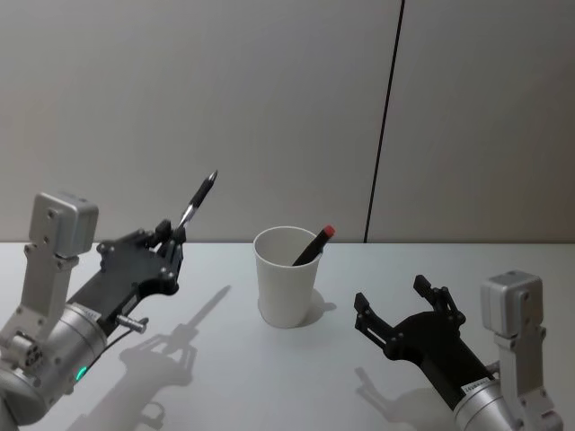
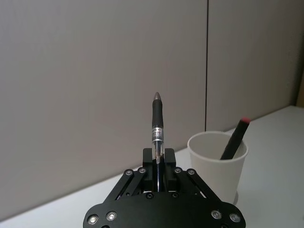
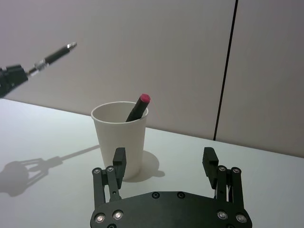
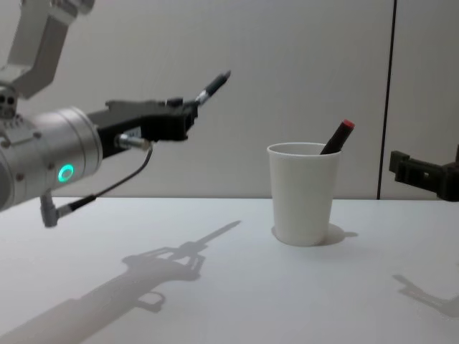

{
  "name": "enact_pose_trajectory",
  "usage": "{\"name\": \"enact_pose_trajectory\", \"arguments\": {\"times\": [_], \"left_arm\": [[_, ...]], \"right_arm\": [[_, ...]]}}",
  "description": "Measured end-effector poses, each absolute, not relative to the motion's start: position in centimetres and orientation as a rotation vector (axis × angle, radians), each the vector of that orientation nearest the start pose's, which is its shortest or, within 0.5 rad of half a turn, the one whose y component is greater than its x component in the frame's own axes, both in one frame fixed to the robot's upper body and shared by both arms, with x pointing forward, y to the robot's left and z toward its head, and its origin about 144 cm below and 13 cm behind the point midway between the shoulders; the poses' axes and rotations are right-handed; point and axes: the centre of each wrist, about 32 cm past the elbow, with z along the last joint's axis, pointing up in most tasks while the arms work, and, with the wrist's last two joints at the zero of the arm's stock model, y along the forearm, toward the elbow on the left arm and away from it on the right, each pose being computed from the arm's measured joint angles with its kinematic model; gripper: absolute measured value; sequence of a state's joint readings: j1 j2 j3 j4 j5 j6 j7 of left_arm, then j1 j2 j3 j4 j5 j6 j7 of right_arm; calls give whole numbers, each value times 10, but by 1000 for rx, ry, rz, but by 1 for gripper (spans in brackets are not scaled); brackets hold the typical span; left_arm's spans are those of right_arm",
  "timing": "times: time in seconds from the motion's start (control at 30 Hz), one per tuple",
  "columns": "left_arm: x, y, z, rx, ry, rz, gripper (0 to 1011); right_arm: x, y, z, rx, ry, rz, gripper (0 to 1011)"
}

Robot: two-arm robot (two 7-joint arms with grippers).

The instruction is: Place the pen into the pen holder.

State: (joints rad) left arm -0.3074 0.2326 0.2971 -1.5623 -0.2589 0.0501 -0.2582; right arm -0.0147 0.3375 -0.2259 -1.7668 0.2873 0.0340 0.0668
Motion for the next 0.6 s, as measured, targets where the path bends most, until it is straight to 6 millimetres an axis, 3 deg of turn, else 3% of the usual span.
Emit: {"name": "enact_pose_trajectory", "arguments": {"times": [0.6], "left_arm": [[543, 195, 1265, -322, -358, 845, 157]], "right_arm": [[443, -237, 1189, 30, -68, -1229, 1001]]}}
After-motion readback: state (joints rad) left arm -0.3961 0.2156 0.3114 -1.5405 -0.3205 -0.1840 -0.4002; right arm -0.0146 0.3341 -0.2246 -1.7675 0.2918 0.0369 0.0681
